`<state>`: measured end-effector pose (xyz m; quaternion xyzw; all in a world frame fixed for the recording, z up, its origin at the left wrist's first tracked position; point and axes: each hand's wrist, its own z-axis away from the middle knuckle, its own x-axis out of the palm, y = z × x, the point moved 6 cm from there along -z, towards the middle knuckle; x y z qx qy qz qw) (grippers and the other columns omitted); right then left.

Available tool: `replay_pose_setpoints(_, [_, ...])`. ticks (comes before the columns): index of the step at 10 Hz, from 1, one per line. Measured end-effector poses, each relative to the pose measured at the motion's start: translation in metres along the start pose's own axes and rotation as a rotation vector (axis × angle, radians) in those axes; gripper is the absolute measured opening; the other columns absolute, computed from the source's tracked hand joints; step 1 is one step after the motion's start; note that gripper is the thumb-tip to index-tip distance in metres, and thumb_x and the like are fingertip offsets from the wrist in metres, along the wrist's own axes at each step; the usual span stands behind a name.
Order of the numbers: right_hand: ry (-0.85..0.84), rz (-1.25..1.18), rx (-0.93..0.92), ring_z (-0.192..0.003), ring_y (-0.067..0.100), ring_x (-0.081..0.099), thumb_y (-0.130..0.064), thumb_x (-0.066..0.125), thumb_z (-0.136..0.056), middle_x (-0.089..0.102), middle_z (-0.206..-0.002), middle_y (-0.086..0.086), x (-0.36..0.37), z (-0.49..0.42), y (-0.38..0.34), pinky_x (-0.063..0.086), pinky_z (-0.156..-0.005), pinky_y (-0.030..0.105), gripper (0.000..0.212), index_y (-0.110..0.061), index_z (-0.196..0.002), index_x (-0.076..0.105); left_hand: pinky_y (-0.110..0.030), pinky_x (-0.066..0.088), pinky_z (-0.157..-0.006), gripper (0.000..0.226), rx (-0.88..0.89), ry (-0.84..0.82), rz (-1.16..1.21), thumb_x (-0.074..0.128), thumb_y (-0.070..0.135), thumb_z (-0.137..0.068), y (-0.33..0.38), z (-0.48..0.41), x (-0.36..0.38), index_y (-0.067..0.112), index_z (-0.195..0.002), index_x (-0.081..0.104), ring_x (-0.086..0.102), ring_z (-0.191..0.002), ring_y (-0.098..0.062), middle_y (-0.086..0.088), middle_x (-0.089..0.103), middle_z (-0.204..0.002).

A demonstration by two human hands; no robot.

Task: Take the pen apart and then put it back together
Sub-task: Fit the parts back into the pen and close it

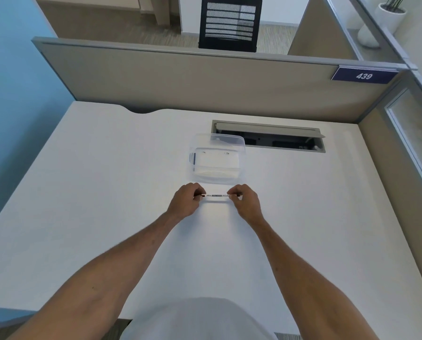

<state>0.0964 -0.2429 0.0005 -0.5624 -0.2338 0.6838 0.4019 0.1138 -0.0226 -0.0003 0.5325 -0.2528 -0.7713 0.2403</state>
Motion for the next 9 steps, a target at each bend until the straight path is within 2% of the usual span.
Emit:
replay_pose_setpoints(2, [-0.025,0.302,-0.048,-0.128,0.025,0.062,-0.007,0.059,-0.109,0.069,-0.130,0.006,0.012,-0.005,0.000,0.045,-0.114,0.044,0.022,-0.009,-0.122,0.077,-0.040,0.045,-0.111,0.030,0.038,0.038,-0.290,0.060,0.011,-0.104,0.001,-0.006,0.003,0.020,-0.127,0.076,0.057,-0.134,-0.025,0.001,0.067,-0.135])
replay_pose_setpoints(3, [-0.040,0.366,-0.056,-0.130,0.023,0.059,-0.009,0.060,-0.110,0.068,-0.128,0.003,0.015,-0.006,0.001,0.042,-0.112,0.040,0.022,-0.013,-0.124,0.076,-0.038,0.044,-0.111,0.029,0.039,0.039,-0.312,0.061,0.014,-0.104,-0.001,-0.009,0.004,0.022,-0.127,0.076,0.054,-0.137,-0.023,0.002,0.065,-0.134])
replay_pose_setpoints(6, [-0.077,0.415,-0.050,-0.135,0.021,0.056,-0.007,0.064,-0.105,0.068,-0.132,-0.002,0.017,-0.003,0.000,0.042,-0.113,0.039,0.026,-0.015,-0.128,0.074,-0.037,0.043,-0.114,0.028,0.053,0.043,-0.293,0.063,0.014,-0.104,-0.006,-0.004,0.009,0.021,-0.129,0.073,0.053,-0.140,-0.023,0.001,0.059,-0.138])
replay_pose_setpoints(8, [-0.048,0.467,-0.100,-0.139,0.021,0.055,-0.008,0.059,-0.108,0.066,-0.137,-0.003,0.011,0.005,-0.008,0.040,-0.114,0.037,0.030,-0.016,-0.133,0.072,-0.036,0.042,-0.116,0.033,0.075,0.042,-0.305,0.059,0.015,-0.106,-0.006,0.004,0.003,0.019,-0.136,0.069,0.052,-0.143,-0.021,0.002,0.059,-0.142])
replay_pose_setpoints(9, [0.015,0.518,-0.186,-0.139,0.021,0.055,-0.008,0.056,-0.109,0.064,-0.140,-0.003,0.009,0.015,-0.016,0.039,-0.114,0.035,0.033,-0.017,-0.137,0.070,-0.033,0.042,-0.114,0.033,0.109,0.159,-0.337,0.054,0.018,-0.109,-0.001,0.012,-0.005,0.018,-0.141,0.065,0.051,-0.145,-0.019,0.005,0.059,-0.146])
